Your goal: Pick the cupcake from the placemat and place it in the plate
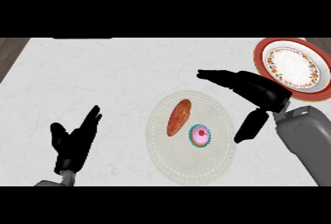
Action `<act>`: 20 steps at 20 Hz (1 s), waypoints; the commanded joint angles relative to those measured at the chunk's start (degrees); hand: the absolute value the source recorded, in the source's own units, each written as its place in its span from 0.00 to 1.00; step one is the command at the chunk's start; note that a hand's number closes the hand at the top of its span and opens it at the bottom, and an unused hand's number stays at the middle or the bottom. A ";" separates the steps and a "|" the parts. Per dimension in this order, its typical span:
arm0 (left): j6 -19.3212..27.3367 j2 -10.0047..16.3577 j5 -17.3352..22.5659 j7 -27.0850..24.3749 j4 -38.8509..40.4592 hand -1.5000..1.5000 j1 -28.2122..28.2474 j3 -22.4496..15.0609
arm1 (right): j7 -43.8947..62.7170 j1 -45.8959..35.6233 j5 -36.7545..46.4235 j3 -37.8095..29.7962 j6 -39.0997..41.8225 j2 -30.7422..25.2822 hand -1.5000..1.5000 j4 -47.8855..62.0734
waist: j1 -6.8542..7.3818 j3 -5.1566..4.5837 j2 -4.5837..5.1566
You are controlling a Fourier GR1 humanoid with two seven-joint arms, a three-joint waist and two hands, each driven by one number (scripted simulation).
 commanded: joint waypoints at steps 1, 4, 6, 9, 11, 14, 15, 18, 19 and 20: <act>2.36 -2.06 -2.27 1.52 -1.69 0.50 2.91 -1.83 | 6.61 4.87 3.96 2.95 -0.09 2.05 0.00 -6.98 | -0.12 -0.27 0.13; -0.88 -2.43 -1.69 -1.23 2.22 0.50 2.15 0.42 | 7.46 2.94 3.81 1.54 4.29 3.97 0.00 -4.75 | 0.09 -0.28 0.31; 2.09 -3.51 -3.87 4.39 -2.20 0.50 1.48 -2.20 | 5.97 4.61 5.08 2.22 3.77 5.36 0.00 -3.10 | 0.22 -0.25 0.32; -3.36 -1.41 -2.17 -0.05 2.00 0.50 1.58 2.63 | 9.19 7.13 5.68 1.63 6.17 7.38 0.00 -7.84 | 0.03 -0.28 0.29; -1.77 -4.88 -4.49 -1.54 3.82 0.50 1.62 0.60 | 6.97 8.70 8.49 1.92 5.11 7.63 0.00 -8.18 | 0.02 -0.27 0.31; -1.34 -4.10 -5.29 2.23 -1.42 0.50 2.89 0.97 | 8.86 9.47 11.33 2.20 4.94 10.49 0.00 -8.17 | 0.18 -0.26 0.29; -1.69 -3.42 -4.35 3.73 -1.22 0.50 1.71 2.56 | 7.42 10.24 14.06 3.15 2.99 10.14 0.00 -8.75 | 0.15 -0.26 0.30; -3.57 -5.34 -4.41 -0.80 6.15 0.50 -0.79 3.66 | 5.59 9.62 17.37 2.76 2.45 9.00 0.00 -4.99 | 0.02 -0.27 0.41; -3.43 -4.10 -4.13 2.28 0.82 0.50 1.39 3.42 | 8.84 8.66 19.79 5.39 1.24 12.86 0.00 -5.28 | 0.30 -0.26 0.34; -3.98 -3.98 -3.91 1.25 1.28 0.50 1.73 4.34 | 8.85 9.45 20.33 4.09 1.75 11.39 0.00 -6.42 | 0.19 -0.27 0.32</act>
